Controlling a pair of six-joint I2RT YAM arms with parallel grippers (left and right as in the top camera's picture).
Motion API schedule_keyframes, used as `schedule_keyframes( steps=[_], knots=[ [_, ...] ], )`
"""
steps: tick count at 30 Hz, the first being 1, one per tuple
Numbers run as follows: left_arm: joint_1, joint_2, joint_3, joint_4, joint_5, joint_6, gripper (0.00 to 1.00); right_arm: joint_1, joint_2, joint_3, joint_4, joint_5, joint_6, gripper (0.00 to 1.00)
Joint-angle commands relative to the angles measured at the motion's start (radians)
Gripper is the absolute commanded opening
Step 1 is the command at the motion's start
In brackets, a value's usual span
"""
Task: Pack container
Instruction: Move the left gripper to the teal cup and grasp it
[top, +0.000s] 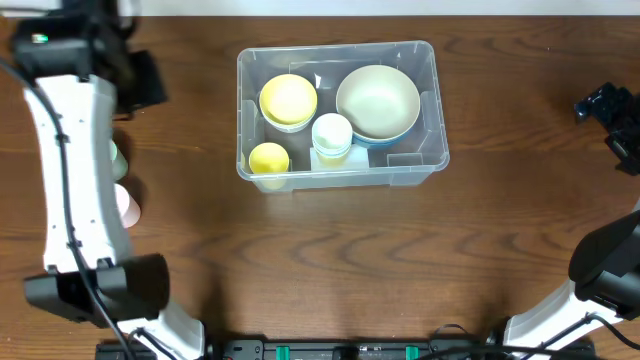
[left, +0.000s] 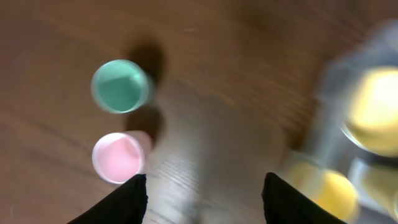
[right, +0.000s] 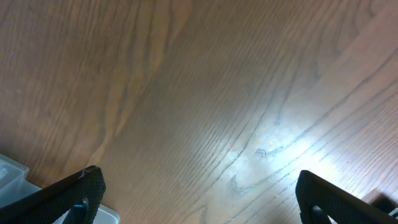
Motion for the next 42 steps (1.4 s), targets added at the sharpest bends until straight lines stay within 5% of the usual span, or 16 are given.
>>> schedule_keyframes(
  steps=[1,25,33,42],
  knots=[
    [0.073,0.073,-0.029,0.018,-0.012,-0.062,0.61,0.001,-0.005,-0.003,0.000,0.006,0.016,0.99],
    [0.212,0.507,-0.036,0.104,-0.001,-0.044,0.59,0.001,-0.005,-0.003,0.000,0.006,0.016,0.99],
    [0.212,0.518,-0.036,0.119,-0.001,-0.043,0.08,0.001,-0.005,-0.003,0.000,0.006,0.016,0.99],
    [0.191,0.509,-0.035,0.076,0.110,-0.008,0.06,0.001,-0.005,-0.003,0.000,0.006,0.016,0.99]
  ],
)
